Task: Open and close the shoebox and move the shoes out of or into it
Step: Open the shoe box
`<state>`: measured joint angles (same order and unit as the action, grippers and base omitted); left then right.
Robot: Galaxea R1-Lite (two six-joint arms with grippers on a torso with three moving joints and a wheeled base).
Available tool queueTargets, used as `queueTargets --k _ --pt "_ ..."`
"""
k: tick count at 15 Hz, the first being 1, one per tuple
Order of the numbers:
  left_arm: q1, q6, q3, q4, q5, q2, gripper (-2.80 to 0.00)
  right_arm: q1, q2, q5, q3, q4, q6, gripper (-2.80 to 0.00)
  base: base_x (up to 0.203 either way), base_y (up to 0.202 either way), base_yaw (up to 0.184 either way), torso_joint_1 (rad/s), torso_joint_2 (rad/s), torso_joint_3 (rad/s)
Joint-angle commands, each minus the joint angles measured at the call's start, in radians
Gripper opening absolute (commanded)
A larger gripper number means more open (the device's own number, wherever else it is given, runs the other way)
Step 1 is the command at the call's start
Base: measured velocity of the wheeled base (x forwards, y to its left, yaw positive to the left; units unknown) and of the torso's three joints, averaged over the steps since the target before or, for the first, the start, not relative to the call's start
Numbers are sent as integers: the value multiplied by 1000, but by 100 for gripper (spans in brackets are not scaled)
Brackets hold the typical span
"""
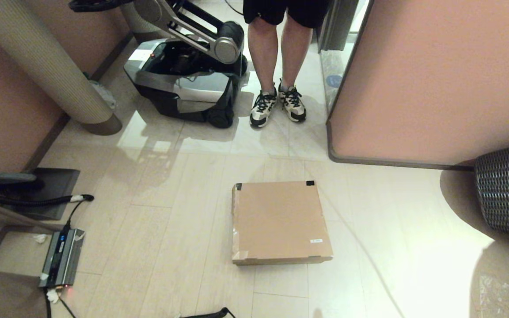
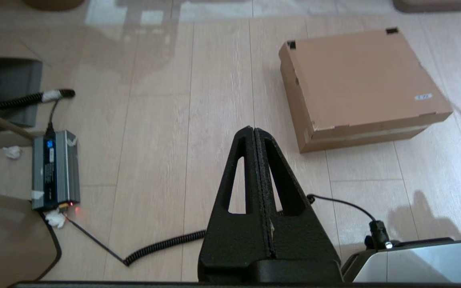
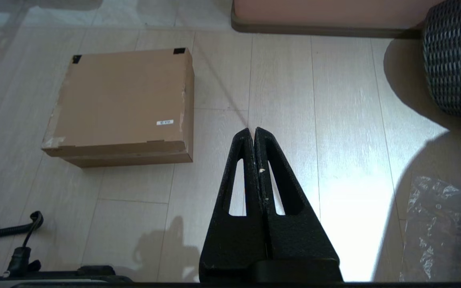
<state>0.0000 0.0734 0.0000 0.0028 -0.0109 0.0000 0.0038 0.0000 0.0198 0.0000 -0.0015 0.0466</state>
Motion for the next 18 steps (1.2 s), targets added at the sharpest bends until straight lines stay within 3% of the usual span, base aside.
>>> queueTargets --k 1,18 --pt "0 0 0 0 0 0 -280 1 2 0 0 0 1 -280 0 0 0 2 2 -198" --pt "0 0 0 0 0 0 -280 1 2 3 0 -2 9 -280 0 0 0 2 3 -199"
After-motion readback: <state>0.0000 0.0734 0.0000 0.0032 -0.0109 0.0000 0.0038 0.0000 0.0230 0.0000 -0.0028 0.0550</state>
